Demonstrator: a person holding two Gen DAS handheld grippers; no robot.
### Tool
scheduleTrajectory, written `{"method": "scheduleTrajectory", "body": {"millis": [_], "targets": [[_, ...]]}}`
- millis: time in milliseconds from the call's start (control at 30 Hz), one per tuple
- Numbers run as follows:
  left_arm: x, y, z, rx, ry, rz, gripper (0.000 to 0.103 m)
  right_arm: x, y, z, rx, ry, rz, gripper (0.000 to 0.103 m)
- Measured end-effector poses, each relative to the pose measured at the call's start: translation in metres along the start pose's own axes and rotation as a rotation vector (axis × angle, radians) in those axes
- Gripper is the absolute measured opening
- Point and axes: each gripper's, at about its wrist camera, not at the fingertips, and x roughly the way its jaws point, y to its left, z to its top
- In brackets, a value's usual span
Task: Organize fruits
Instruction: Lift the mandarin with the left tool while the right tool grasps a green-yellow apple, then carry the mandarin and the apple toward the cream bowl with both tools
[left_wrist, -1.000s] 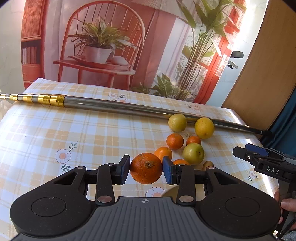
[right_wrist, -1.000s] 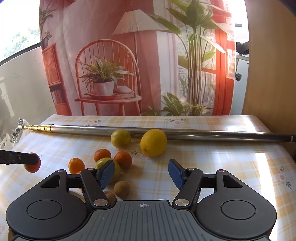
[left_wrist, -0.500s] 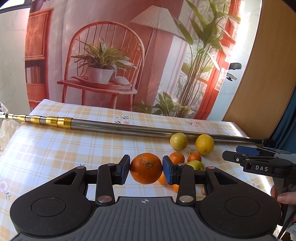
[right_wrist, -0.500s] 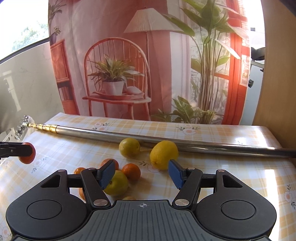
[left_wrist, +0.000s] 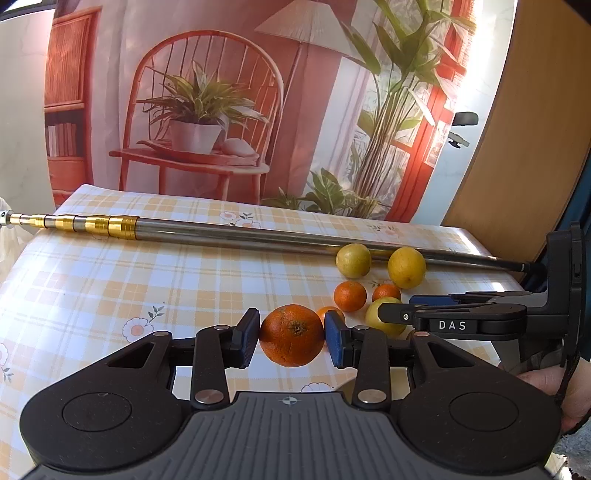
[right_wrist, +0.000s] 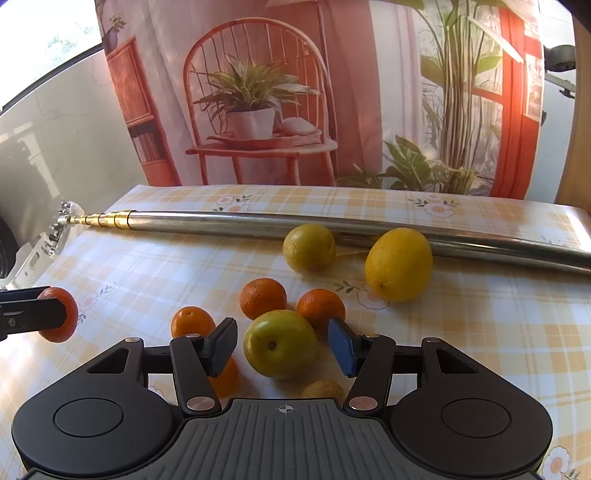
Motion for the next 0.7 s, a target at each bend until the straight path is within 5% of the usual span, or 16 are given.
{"method": "scheduleTrajectory", "body": {"millis": [367,700], "targets": [[0.0,-0.005,-0.008,0.017,0.012,-0.017,0.04,0.022,-0.007,-0.003,0.092,0.073,0.01,0.045],[-0.007,-0.008,-0.012,0.028,0.009,-0.027,0.04,0.0,-0.007,-0.01,0.109,0.02,0.01,0.044]]}}
